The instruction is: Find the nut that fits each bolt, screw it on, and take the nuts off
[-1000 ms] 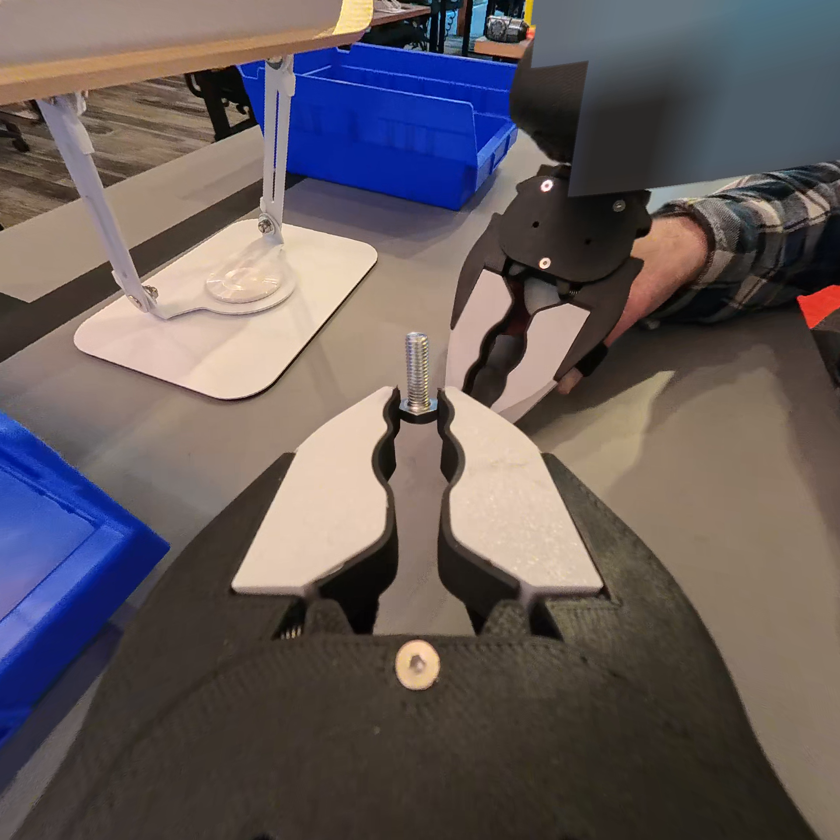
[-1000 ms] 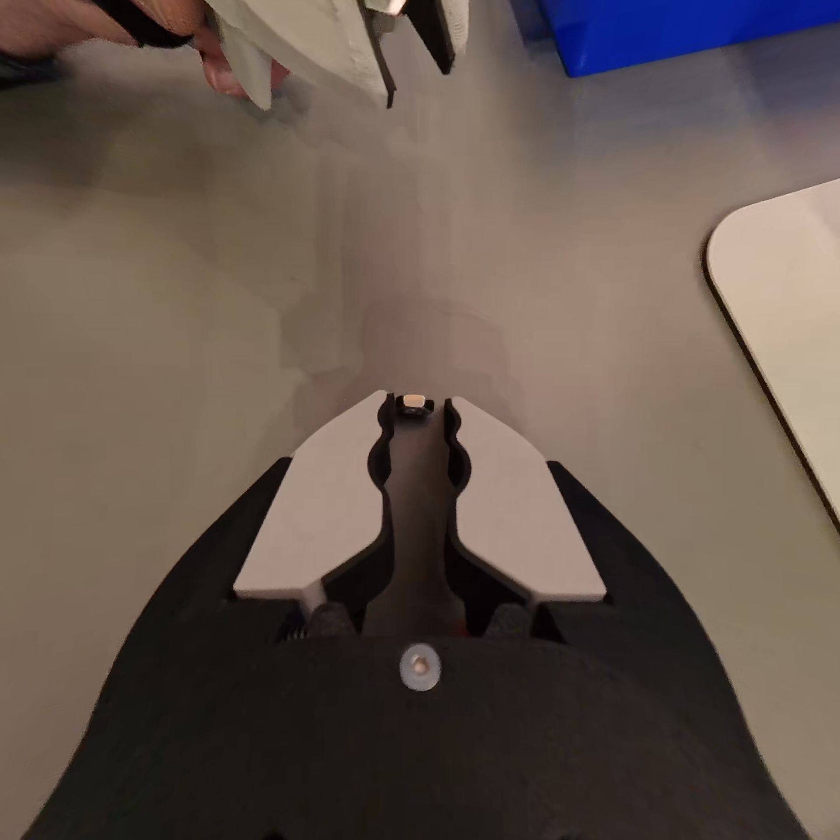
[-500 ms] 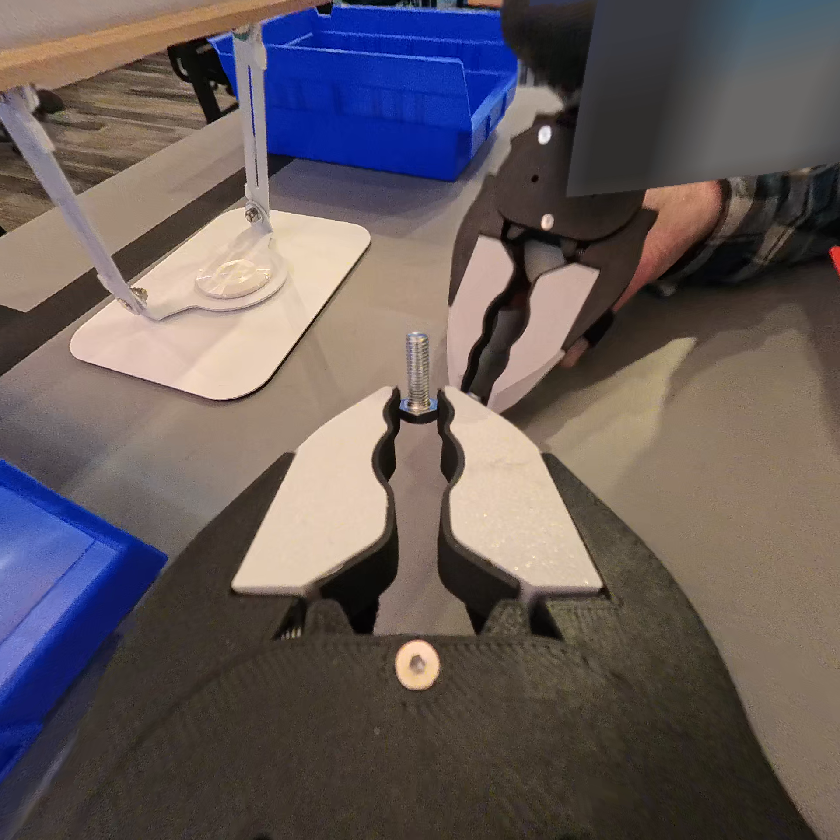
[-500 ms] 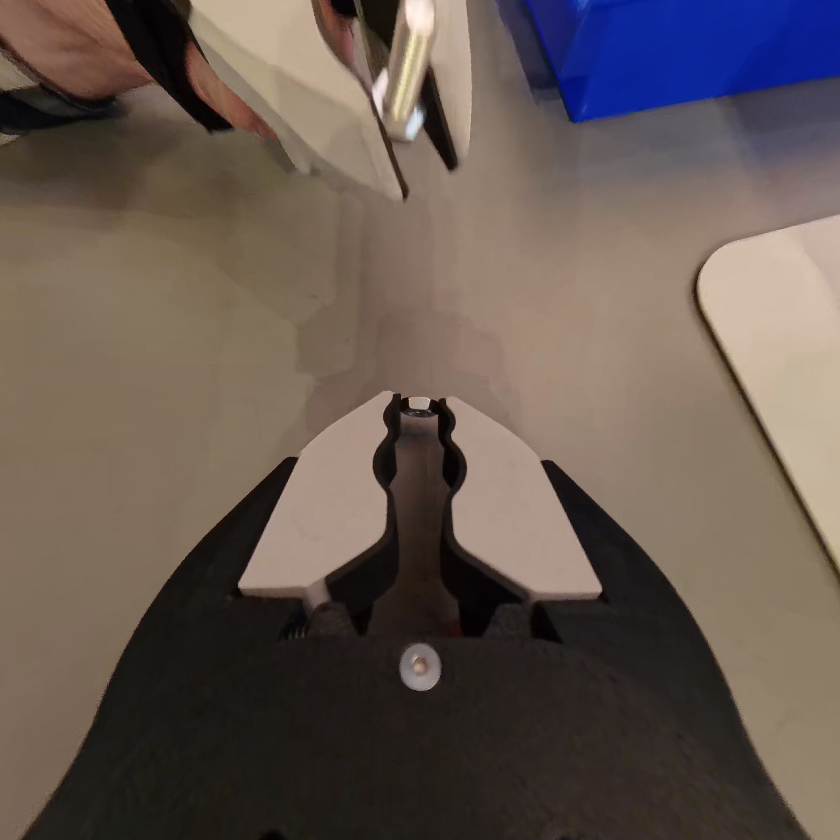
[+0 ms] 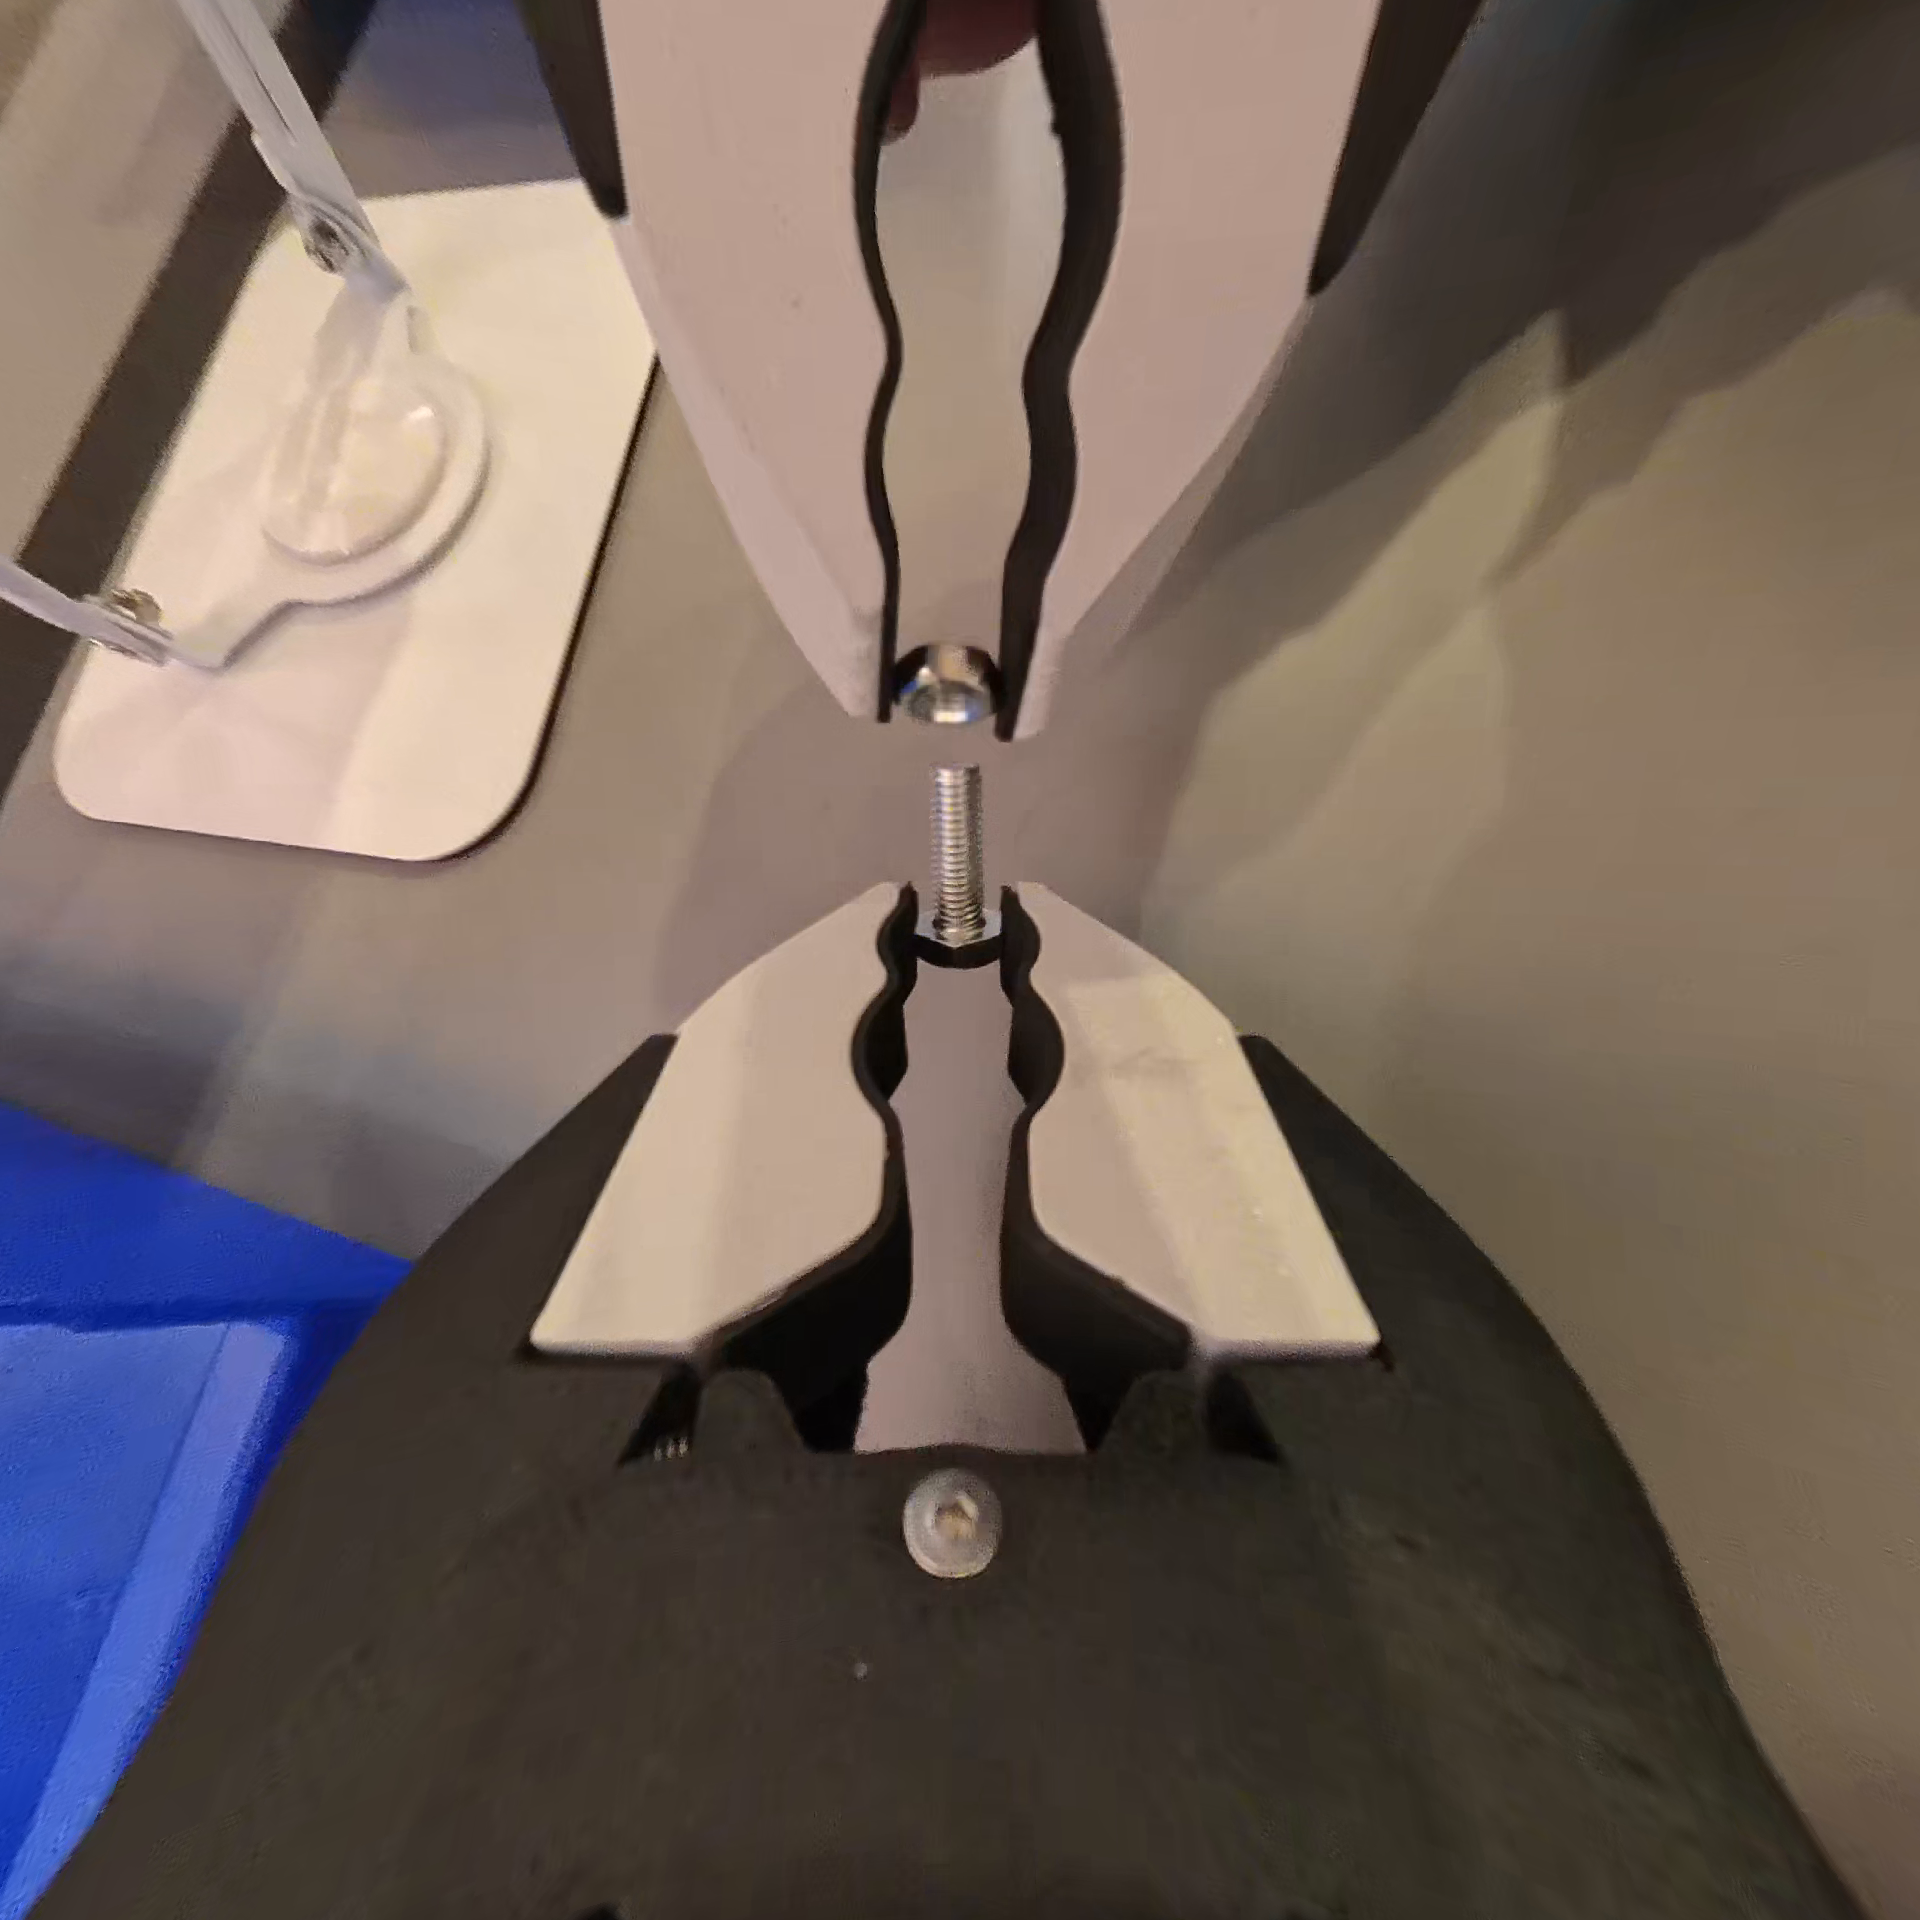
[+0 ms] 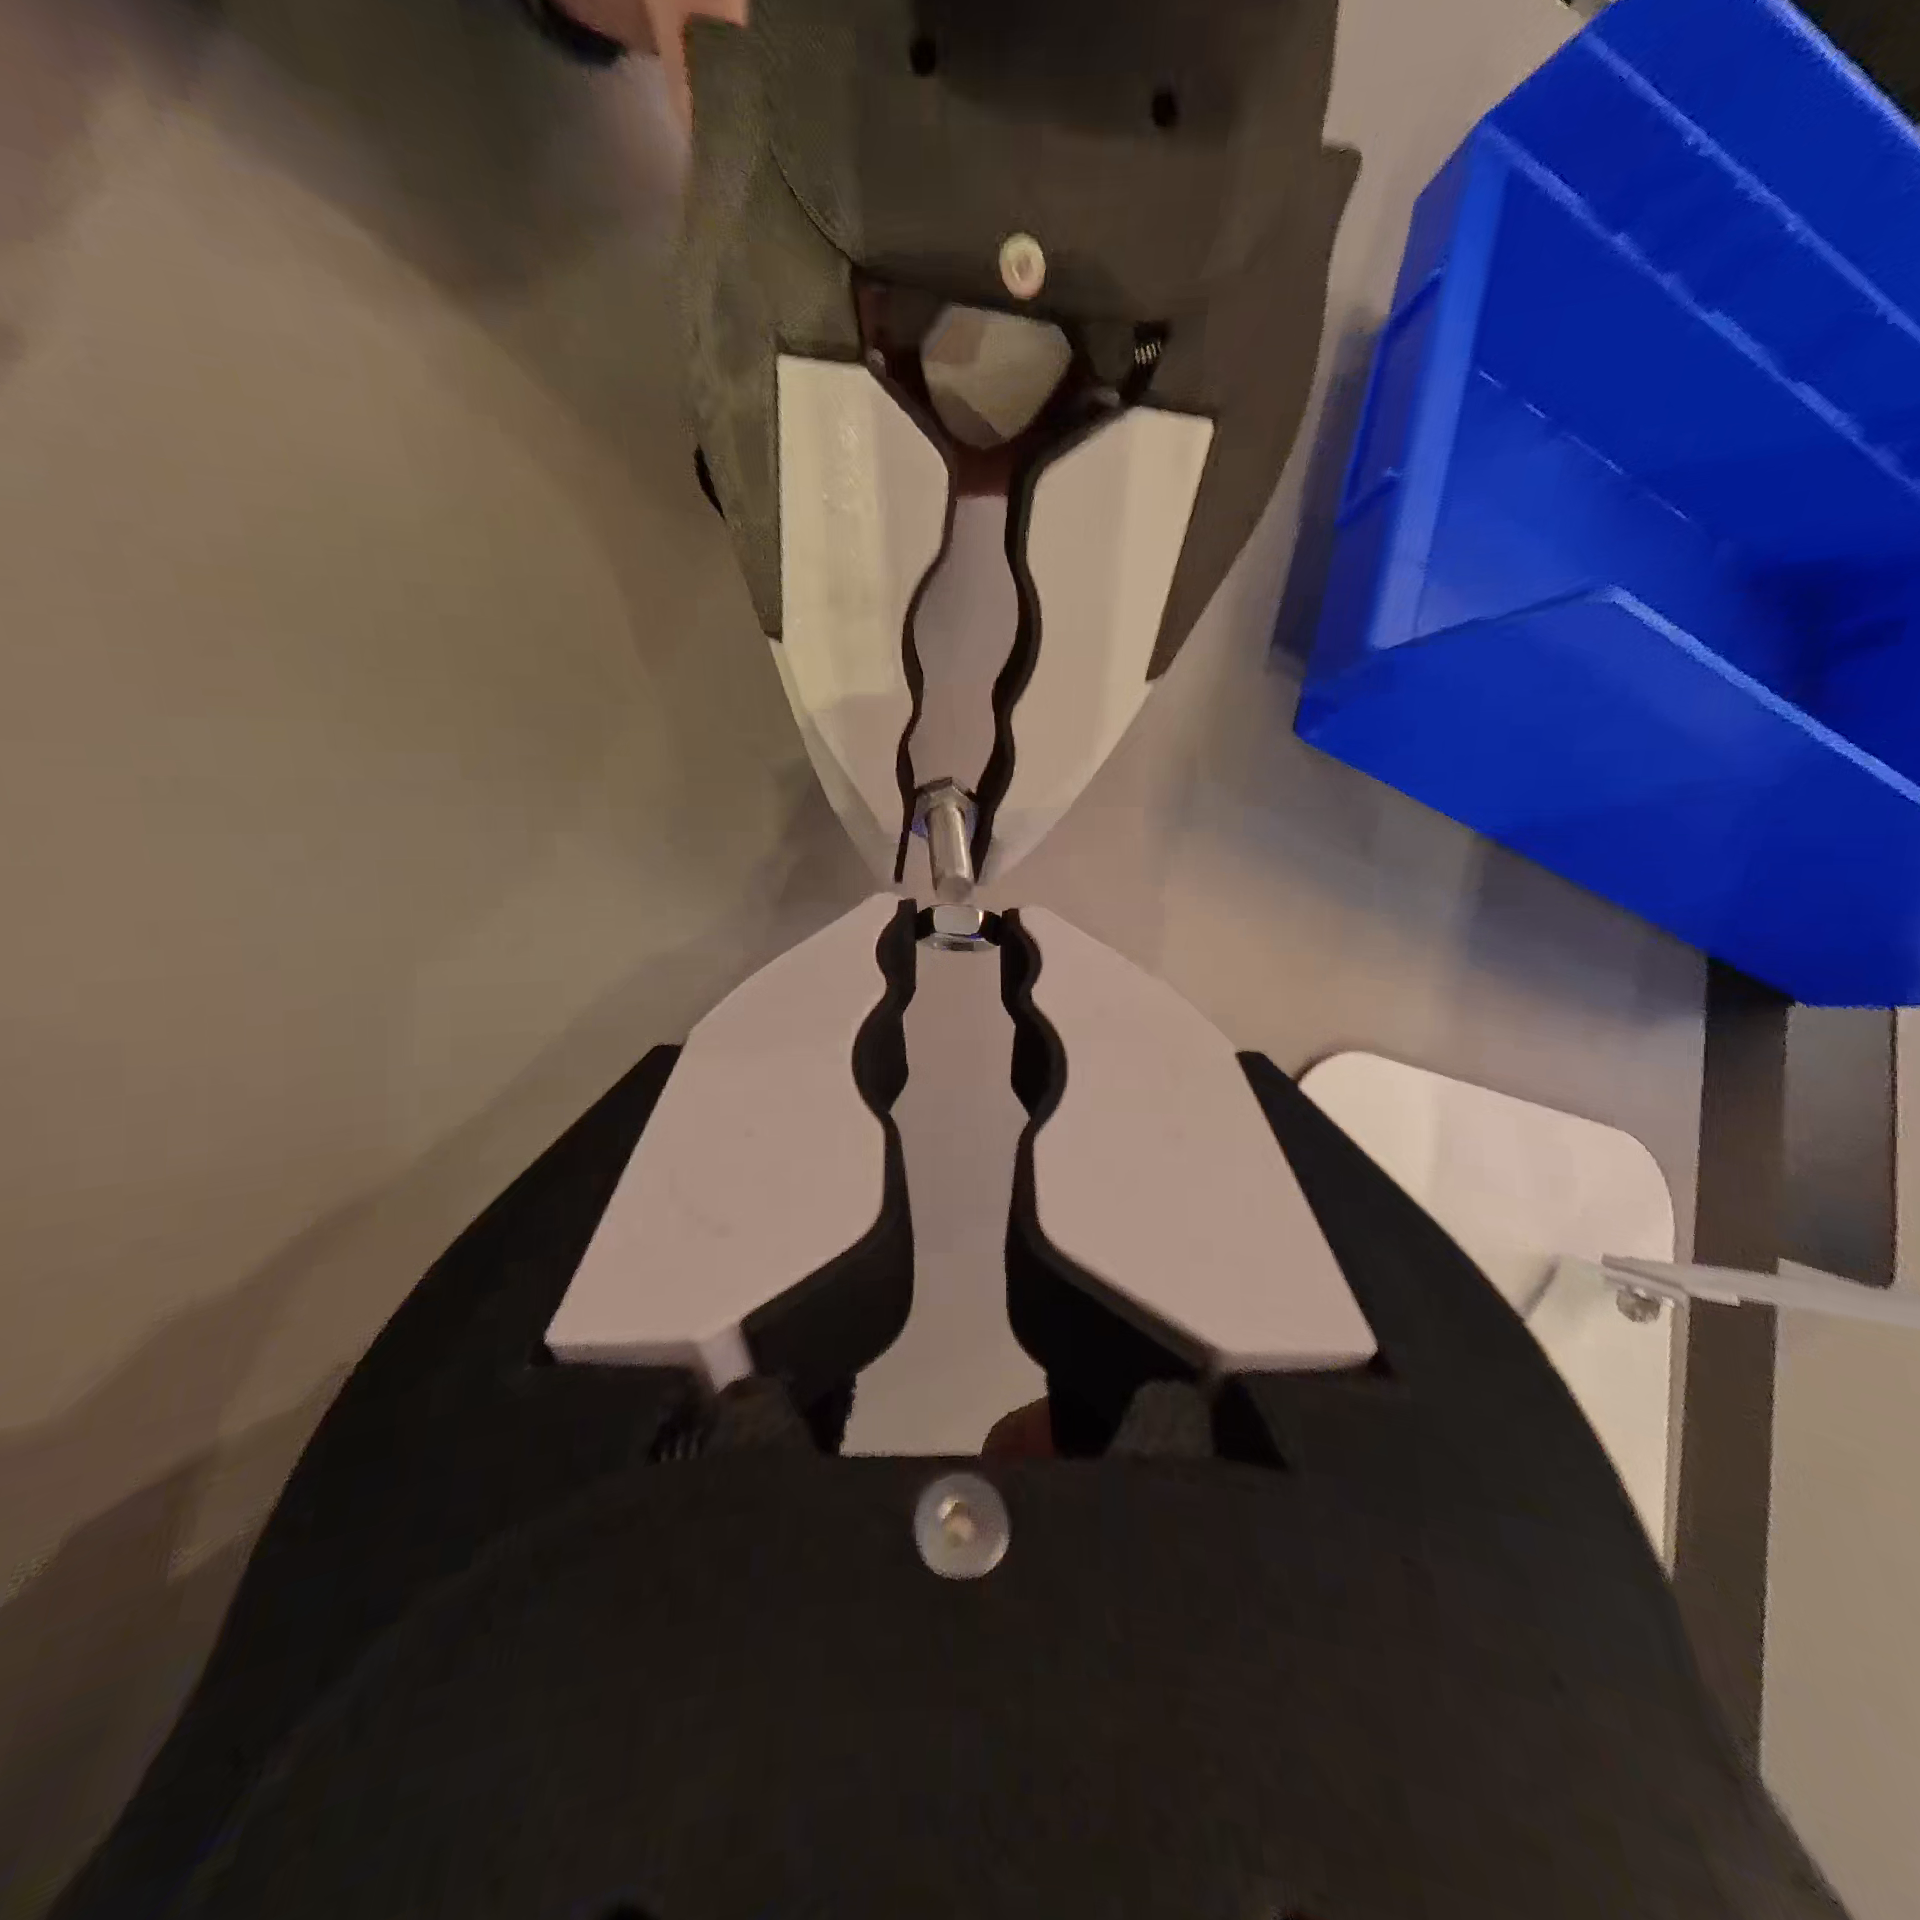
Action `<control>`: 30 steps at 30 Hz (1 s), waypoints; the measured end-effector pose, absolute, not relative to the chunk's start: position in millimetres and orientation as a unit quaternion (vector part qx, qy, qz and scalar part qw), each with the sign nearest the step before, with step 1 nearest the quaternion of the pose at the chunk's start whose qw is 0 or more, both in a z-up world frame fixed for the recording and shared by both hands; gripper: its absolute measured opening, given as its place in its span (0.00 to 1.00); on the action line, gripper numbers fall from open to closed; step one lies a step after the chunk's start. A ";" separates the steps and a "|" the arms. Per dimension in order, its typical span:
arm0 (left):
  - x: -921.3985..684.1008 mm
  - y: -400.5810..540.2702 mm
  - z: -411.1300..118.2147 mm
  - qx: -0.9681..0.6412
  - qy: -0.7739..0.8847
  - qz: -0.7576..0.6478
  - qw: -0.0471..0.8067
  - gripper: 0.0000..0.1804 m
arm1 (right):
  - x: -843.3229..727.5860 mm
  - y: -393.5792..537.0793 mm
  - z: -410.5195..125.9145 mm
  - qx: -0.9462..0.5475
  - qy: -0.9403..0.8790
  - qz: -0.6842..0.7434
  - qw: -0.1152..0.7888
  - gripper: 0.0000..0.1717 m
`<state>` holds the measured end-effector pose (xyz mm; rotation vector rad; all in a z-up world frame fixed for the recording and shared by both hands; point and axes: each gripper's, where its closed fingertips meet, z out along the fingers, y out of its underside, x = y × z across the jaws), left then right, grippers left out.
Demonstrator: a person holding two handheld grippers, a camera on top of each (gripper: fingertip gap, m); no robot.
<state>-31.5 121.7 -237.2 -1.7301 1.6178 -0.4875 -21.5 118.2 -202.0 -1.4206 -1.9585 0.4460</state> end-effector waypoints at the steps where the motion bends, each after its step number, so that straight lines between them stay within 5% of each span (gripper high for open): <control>1: -31.6 121.4 -239.7 -0.676 0.624 -0.192 0.343 0.08 | -22.6 117.3 -202.4 -0.541 -0.753 0.176 0.331 0.09; 23: -23.9 117.2 -244.6 -0.693 0.612 -0.207 0.320 0.08 | -20.5 114.8 -209.5 -0.545 -0.761 0.197 0.290 0.09; 30: -20.9 119.8 -233.5 -0.689 0.583 -0.264 0.341 0.08 | -26.6 115.1 -178.0 -0.542 -0.699 0.326 0.333 0.09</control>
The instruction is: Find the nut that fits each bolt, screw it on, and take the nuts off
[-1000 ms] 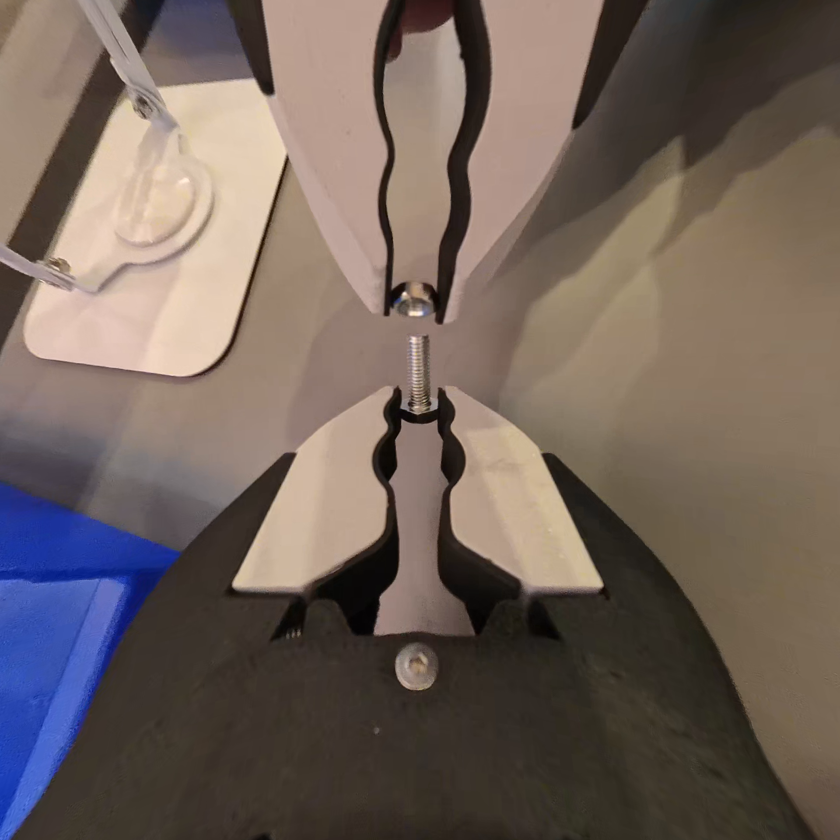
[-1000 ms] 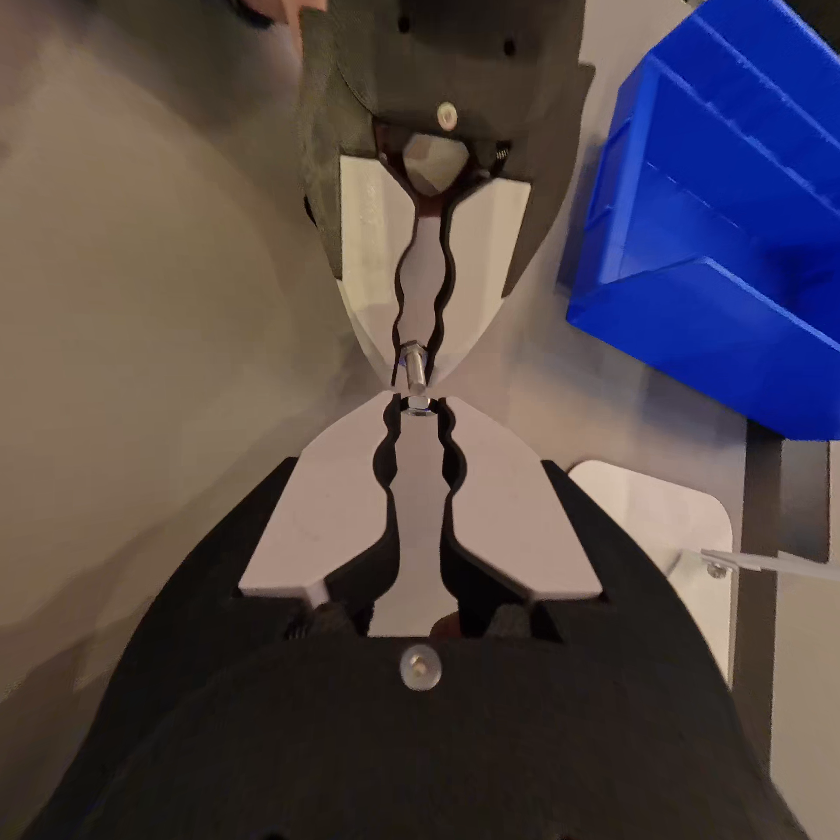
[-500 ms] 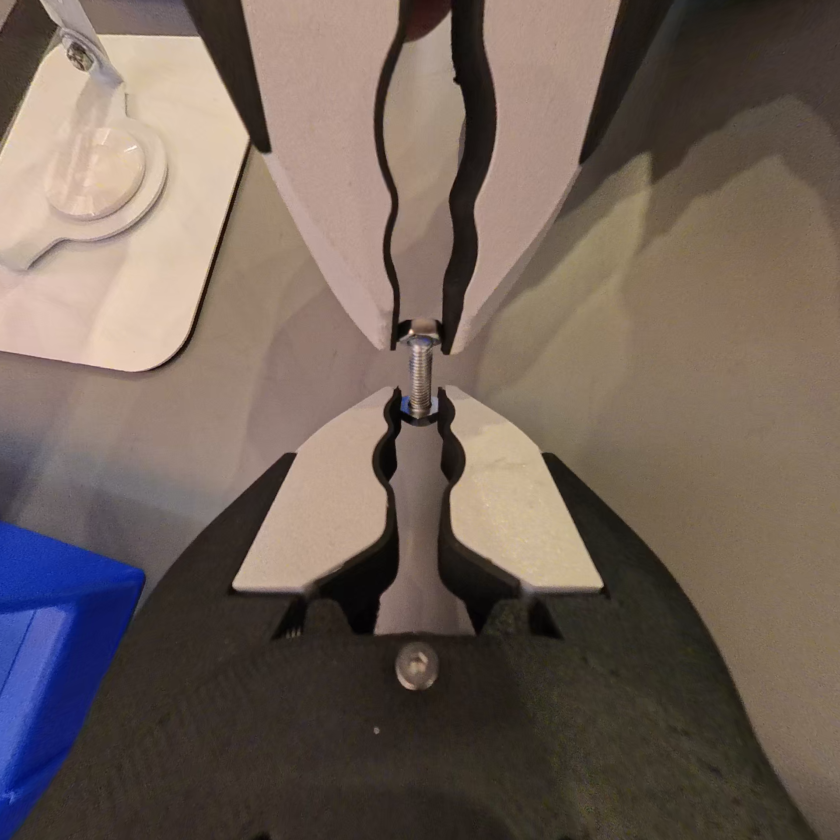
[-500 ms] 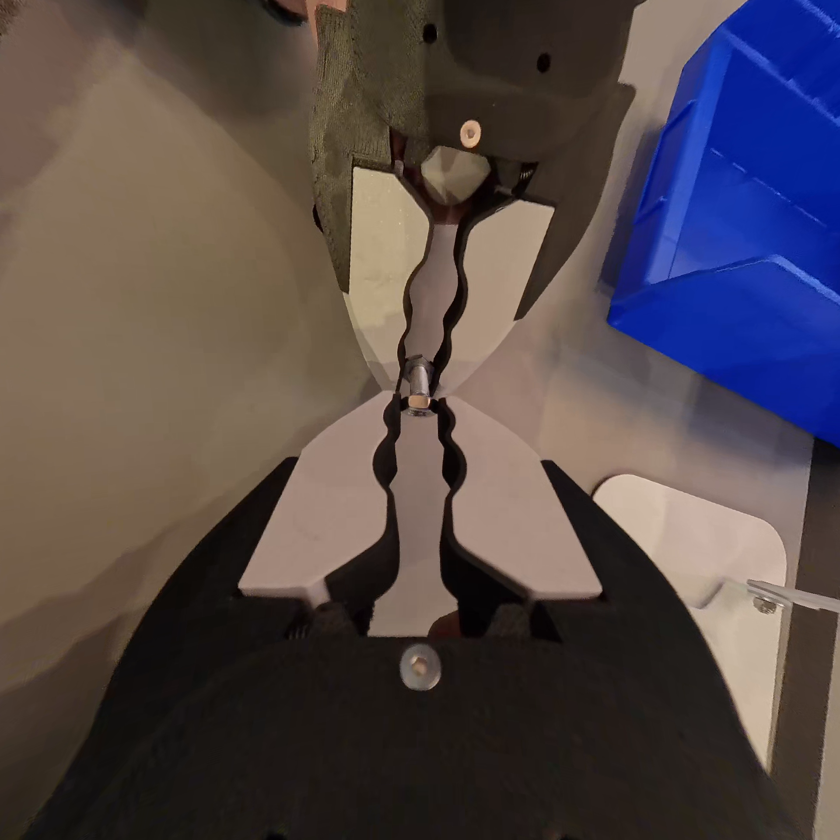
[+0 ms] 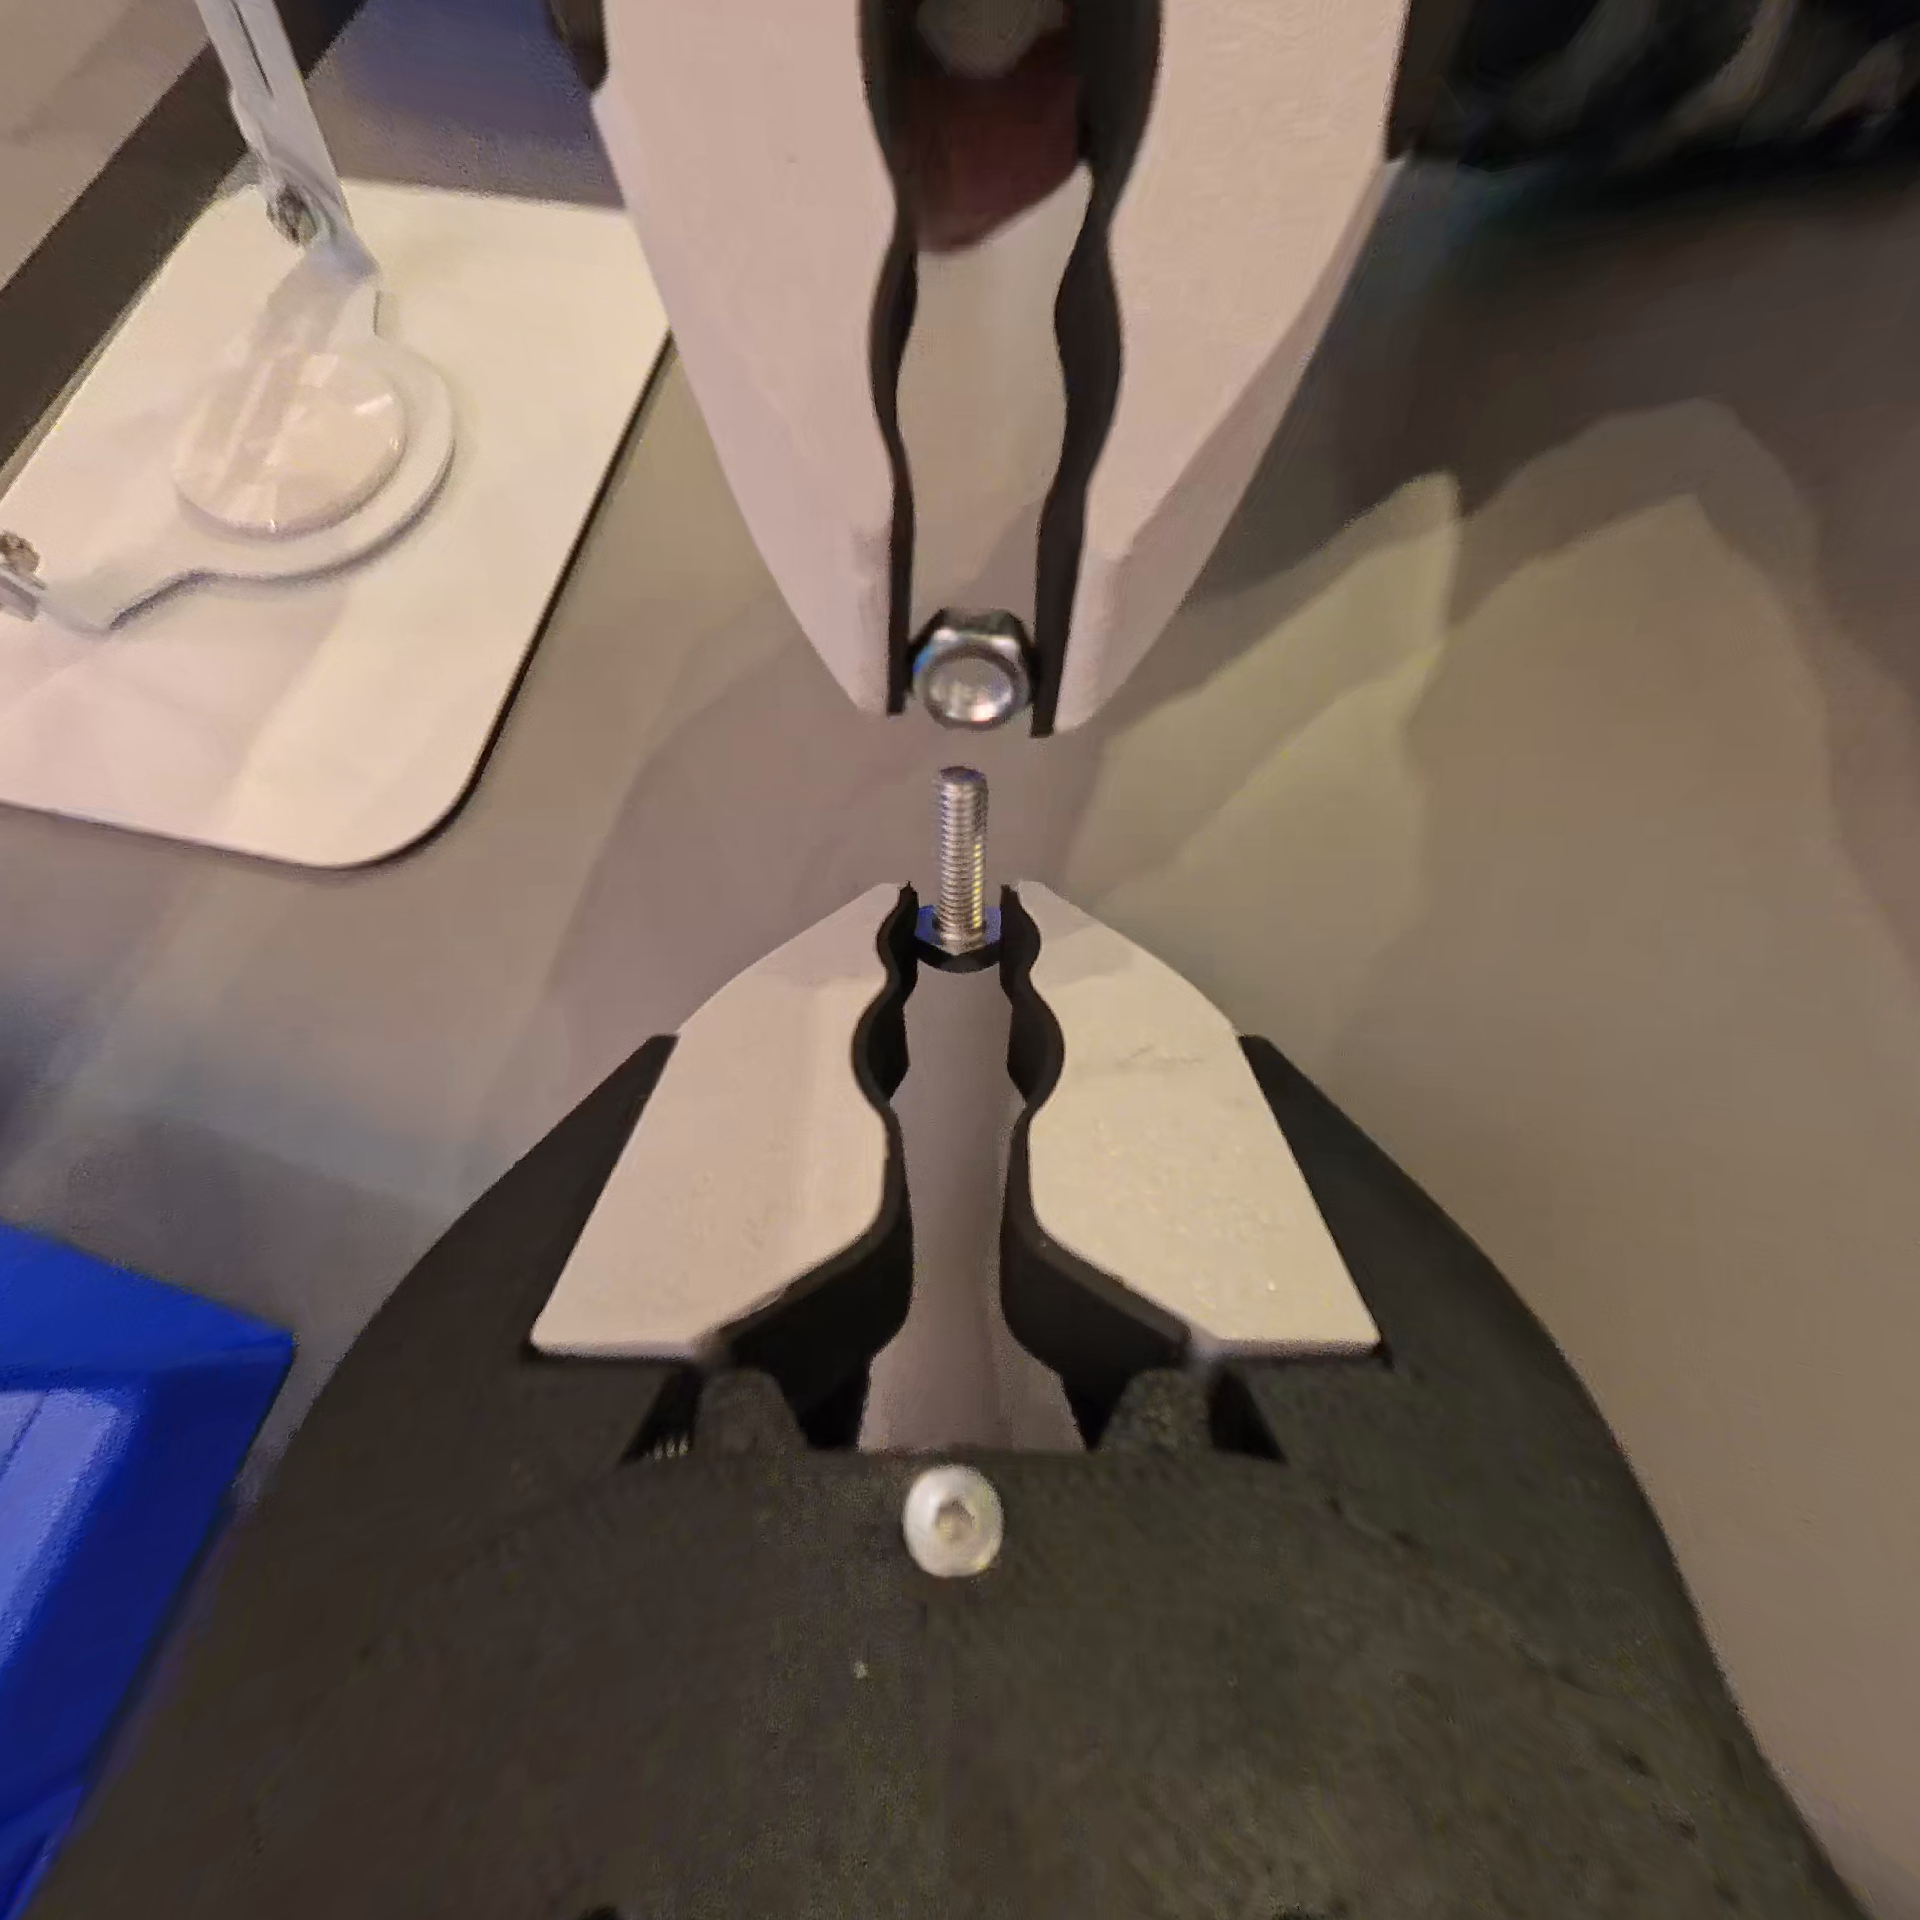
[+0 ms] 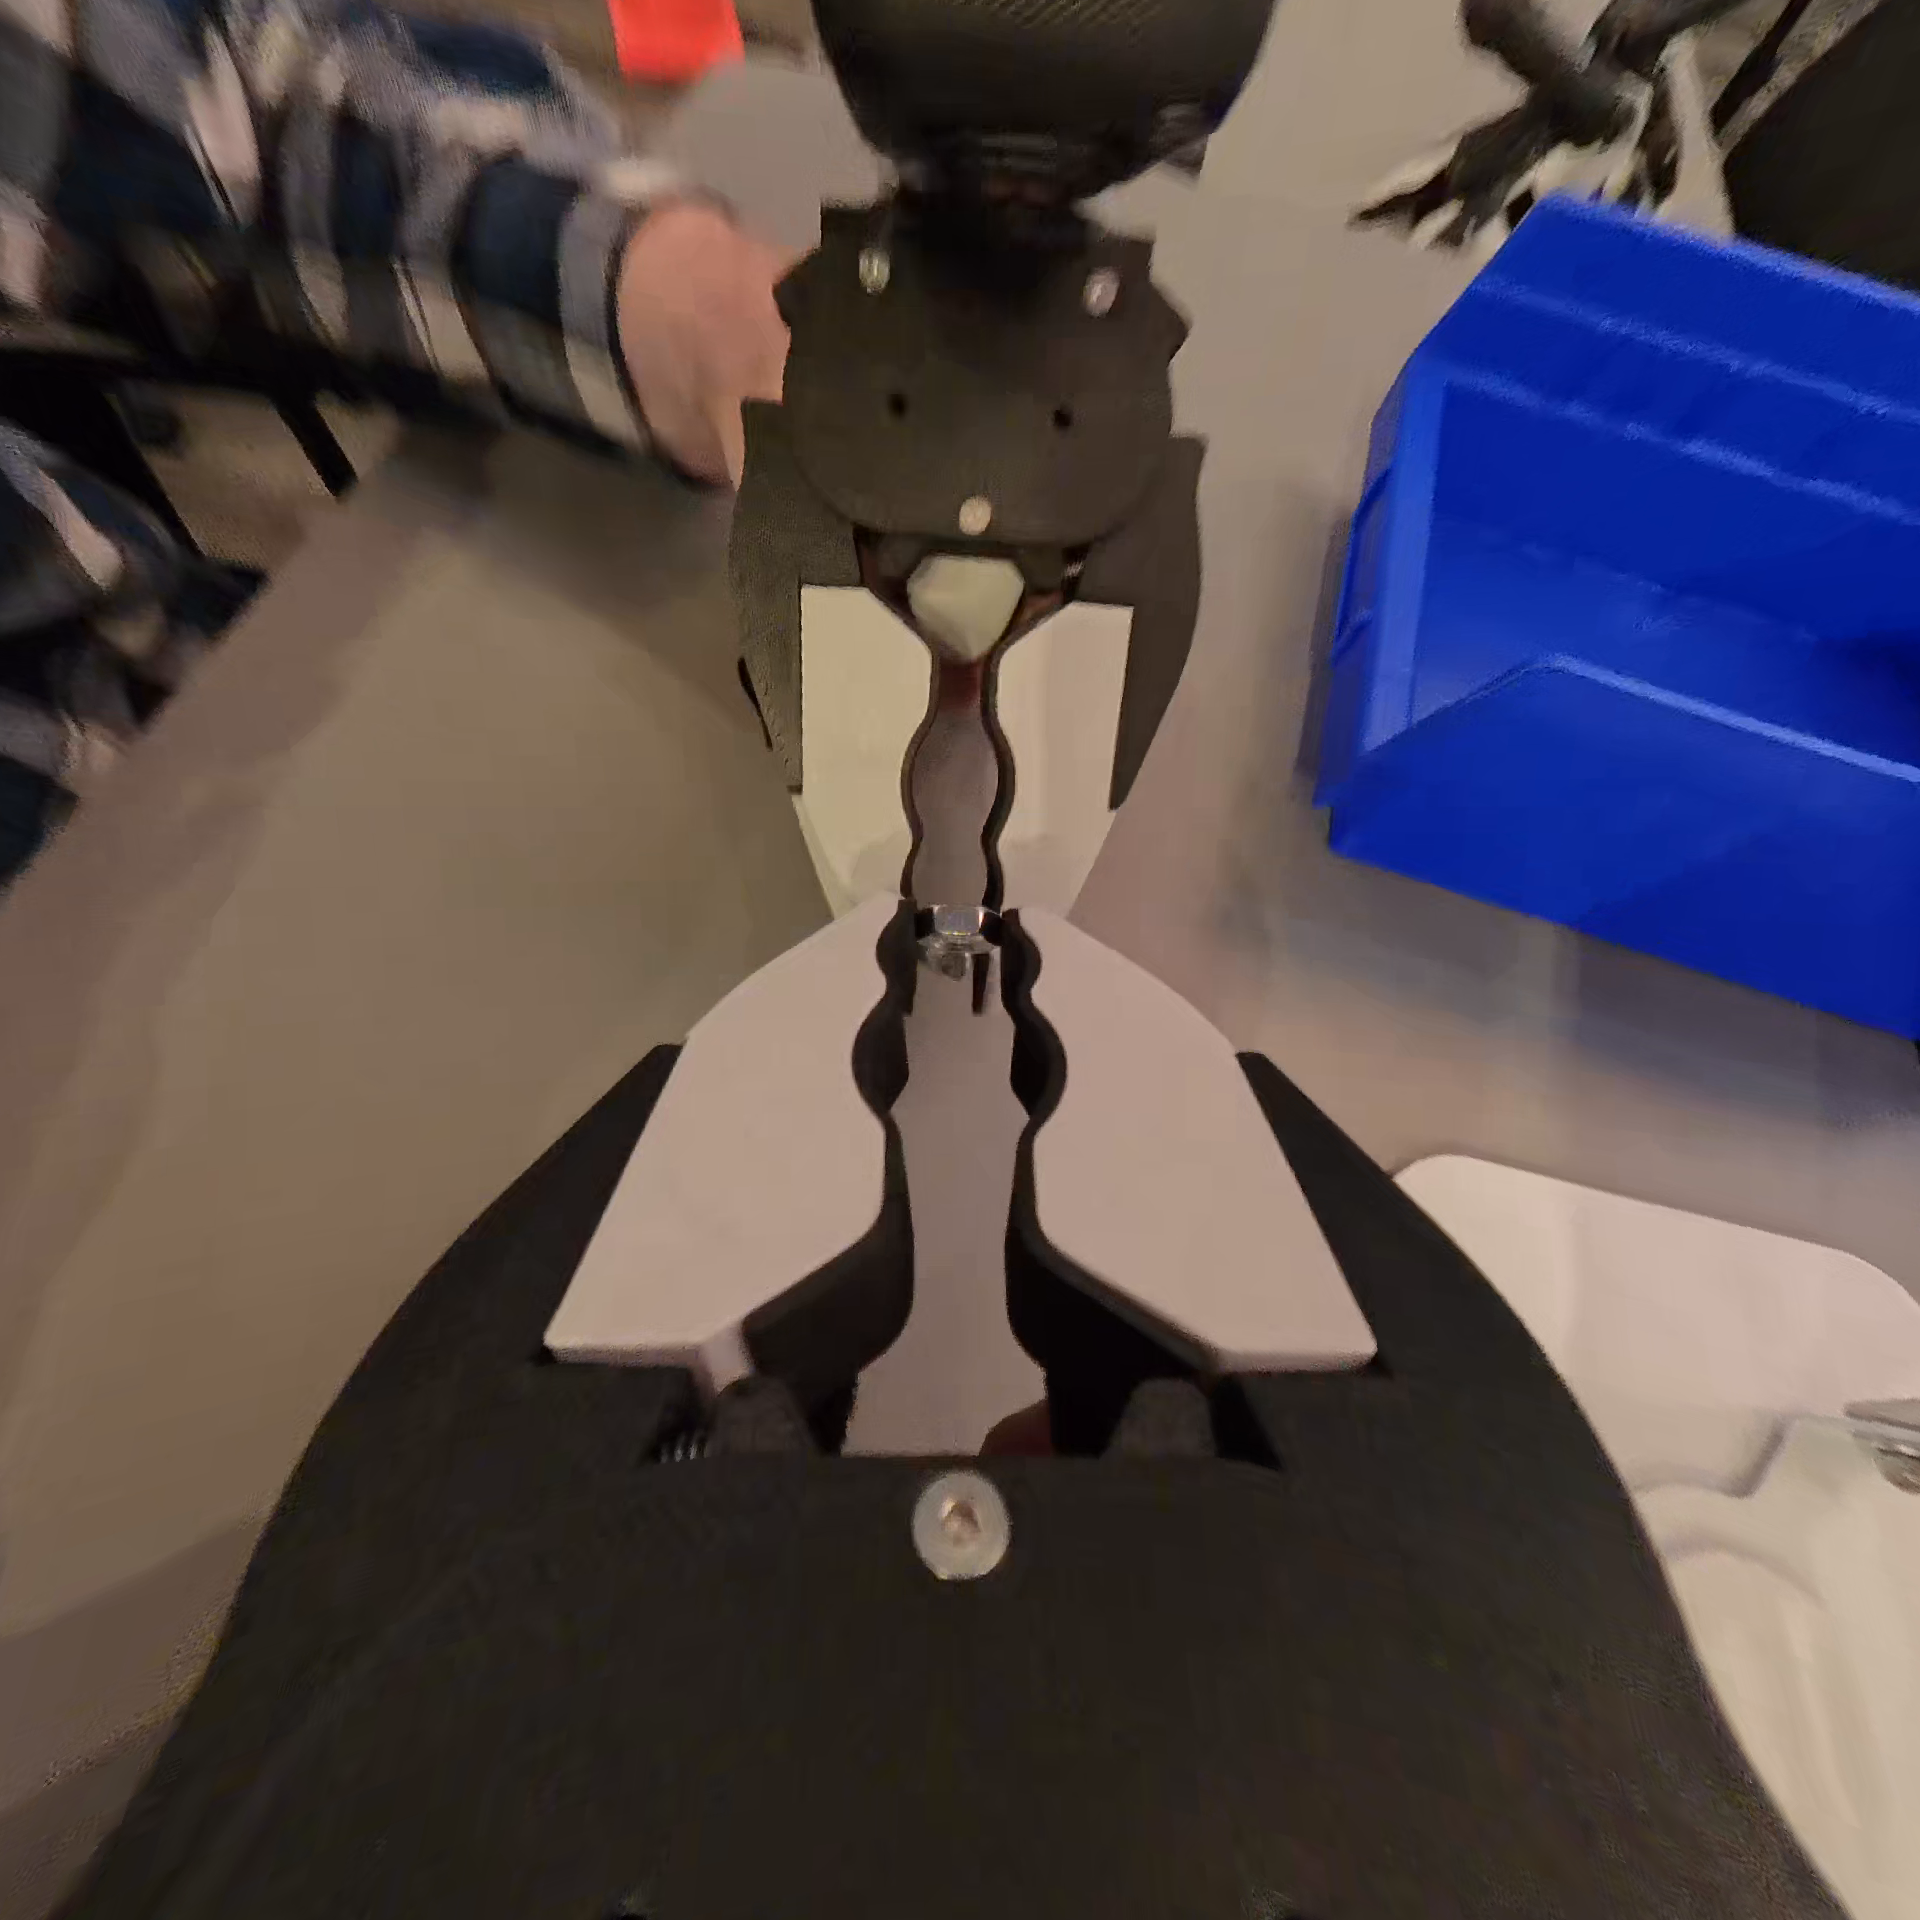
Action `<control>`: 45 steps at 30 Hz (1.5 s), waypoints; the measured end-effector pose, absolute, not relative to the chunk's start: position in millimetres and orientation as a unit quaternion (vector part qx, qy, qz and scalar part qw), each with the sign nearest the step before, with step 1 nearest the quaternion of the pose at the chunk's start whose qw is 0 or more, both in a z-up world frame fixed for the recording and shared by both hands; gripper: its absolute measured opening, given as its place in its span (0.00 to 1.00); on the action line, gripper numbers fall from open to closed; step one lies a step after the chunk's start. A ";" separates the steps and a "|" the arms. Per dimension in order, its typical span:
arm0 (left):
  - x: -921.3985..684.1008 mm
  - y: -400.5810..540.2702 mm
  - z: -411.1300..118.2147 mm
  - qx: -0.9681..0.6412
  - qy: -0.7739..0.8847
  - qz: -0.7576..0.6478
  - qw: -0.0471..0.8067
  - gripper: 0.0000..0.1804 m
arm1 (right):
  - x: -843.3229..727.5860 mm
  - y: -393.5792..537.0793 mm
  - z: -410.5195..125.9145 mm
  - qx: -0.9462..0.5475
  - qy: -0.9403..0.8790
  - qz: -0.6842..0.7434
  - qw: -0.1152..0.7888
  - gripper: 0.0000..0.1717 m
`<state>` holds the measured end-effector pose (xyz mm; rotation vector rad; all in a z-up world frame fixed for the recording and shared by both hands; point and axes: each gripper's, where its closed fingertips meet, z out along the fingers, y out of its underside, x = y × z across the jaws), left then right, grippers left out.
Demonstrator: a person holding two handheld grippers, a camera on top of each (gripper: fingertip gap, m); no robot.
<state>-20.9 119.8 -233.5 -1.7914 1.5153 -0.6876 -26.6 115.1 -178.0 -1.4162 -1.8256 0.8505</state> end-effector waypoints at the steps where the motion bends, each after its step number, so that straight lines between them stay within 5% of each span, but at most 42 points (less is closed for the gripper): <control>1: -18.7 118.5 -229.2 -0.682 0.577 -0.284 0.348 0.08 | -27.4 116.0 -172.6 -0.540 -0.685 0.349 0.342 0.09; 12: -5.9 114.8 -200.4 -0.647 0.527 -0.382 0.396 0.08 | -29.9 115.0 -149.7 -0.503 -0.571 0.513 0.398 0.09; 45: -3.8 111.0 -178.7 -0.619 0.506 -0.422 0.427 0.08 | -28.0 113.6 -137.2 -0.467 -0.516 0.581 0.421 0.09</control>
